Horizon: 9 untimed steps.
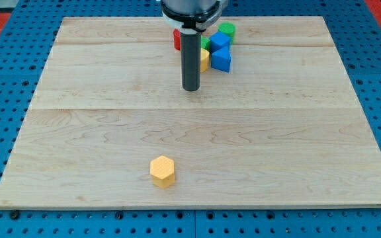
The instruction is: Slide the blue cube along with yellow heart towards the center
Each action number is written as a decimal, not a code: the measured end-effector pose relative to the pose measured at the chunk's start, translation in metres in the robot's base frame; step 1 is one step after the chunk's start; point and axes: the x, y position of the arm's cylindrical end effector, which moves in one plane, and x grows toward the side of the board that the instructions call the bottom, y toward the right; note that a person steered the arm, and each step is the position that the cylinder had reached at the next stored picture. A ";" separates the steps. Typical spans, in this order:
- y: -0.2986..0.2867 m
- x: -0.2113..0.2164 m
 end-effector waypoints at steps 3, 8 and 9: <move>0.100 -0.007; 0.086 -0.113; 0.060 -0.066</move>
